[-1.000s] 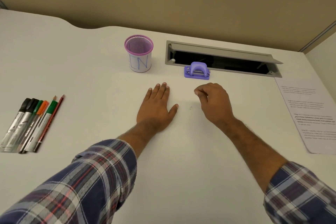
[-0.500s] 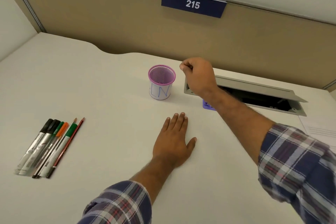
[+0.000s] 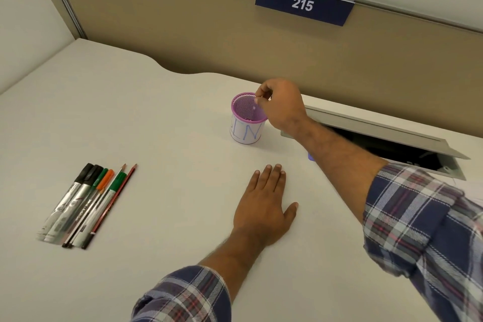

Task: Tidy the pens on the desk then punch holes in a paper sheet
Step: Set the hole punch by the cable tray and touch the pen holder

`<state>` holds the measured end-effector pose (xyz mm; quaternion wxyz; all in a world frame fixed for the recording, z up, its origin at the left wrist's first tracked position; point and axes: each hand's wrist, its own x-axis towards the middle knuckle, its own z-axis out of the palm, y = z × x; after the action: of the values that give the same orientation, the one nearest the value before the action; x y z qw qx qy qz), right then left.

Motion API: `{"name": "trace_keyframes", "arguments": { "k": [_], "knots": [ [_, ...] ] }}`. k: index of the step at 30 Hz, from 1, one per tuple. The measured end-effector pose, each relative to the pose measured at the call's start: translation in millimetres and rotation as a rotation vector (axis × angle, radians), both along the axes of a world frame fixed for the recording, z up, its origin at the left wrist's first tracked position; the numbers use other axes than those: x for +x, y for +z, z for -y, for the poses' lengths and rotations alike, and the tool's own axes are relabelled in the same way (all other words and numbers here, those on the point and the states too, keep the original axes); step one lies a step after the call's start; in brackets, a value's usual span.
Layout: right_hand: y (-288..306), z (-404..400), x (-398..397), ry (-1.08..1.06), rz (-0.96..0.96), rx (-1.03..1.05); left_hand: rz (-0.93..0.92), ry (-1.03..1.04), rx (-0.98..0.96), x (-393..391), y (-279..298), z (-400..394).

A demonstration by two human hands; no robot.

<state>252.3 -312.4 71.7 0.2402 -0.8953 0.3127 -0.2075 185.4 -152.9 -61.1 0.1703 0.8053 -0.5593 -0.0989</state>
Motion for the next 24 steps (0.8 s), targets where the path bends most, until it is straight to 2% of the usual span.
{"name": "trace_keyframes", "arguments": {
  "k": [6, 12, 19, 24],
  "knots": [
    [-4.7, -2.7, -0.3, 0.019, -0.056, -0.062, 0.004, -0.002, 0.007, -0.1, 1.8, -0.5],
    [0.0, 1.6, -17.7, -0.033, 0.055, -0.061, -0.001, -0.003, 0.013, 0.9, 2.1, -0.6],
    [-18.5, -3.4, -100.5, -0.217, 0.194, 0.057, 0.035, -0.005, 0.016, 1.2, 1.3, -0.1],
    [-58.5, -26.1, -165.4, -0.345, 0.019, 0.117, 0.050, 0.000, 0.009, 1.5, -0.3, -0.1]
  ]
}}
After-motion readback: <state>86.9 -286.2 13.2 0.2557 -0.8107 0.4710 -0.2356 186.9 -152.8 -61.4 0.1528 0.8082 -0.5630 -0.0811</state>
